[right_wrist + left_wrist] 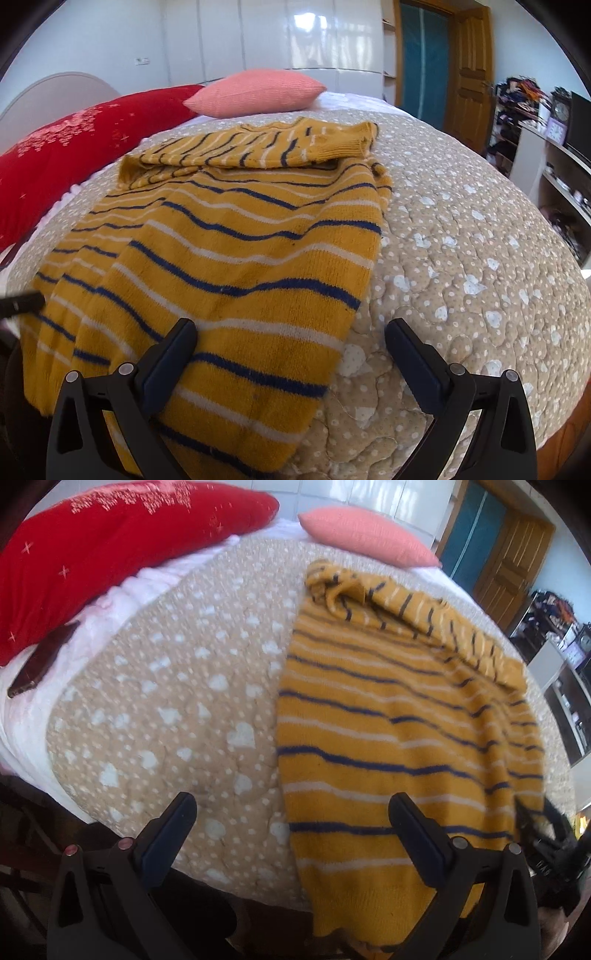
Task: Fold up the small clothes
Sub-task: 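Grasp the sweater hem with both tools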
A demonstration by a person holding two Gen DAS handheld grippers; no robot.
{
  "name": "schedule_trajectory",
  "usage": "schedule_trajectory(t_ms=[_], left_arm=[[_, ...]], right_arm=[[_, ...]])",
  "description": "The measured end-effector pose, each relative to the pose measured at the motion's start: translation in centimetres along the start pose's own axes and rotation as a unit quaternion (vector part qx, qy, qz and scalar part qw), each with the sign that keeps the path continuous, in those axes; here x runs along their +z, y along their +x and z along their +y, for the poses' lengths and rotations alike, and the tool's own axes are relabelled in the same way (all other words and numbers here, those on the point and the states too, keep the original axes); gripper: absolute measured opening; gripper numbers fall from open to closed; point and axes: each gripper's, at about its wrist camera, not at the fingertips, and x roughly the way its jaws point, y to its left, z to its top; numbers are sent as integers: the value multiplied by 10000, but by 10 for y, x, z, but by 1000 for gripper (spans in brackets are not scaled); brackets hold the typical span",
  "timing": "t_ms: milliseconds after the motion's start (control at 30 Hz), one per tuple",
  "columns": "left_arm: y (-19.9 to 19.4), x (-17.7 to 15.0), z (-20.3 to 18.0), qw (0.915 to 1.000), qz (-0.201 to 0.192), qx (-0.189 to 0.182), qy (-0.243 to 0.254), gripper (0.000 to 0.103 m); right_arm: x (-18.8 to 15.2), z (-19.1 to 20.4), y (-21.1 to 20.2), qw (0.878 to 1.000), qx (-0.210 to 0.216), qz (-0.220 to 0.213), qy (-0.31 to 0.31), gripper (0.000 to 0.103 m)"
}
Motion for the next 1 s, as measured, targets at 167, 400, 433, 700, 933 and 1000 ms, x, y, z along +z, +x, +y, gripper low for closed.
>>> schedule_trajectory(t_ms=[167,400,433,700,933,1000], left_arm=[[1,13,0,9997,-55,5,233,103],[18,36,17,9975,70,-708,-18,103],[19,39,16,9964,59,-848,39,103],[45,55,11,9796,426,-1950,-240,67],[35,28,20,9544,662,-2837,-648,64],[29,18,19,9513,653,-2938,-666,64]], right_arm=[[-7,-1,-5,9998,112,-110,-133,103],[2,-19,-38,9975,643,-101,280,92],[4,-26,-48,9965,708,-244,382,92],[13,-68,-15,9862,1185,464,1055,85],[14,-30,5,9441,2890,735,1406,85],[11,-17,5,9495,2805,741,1195,85]])
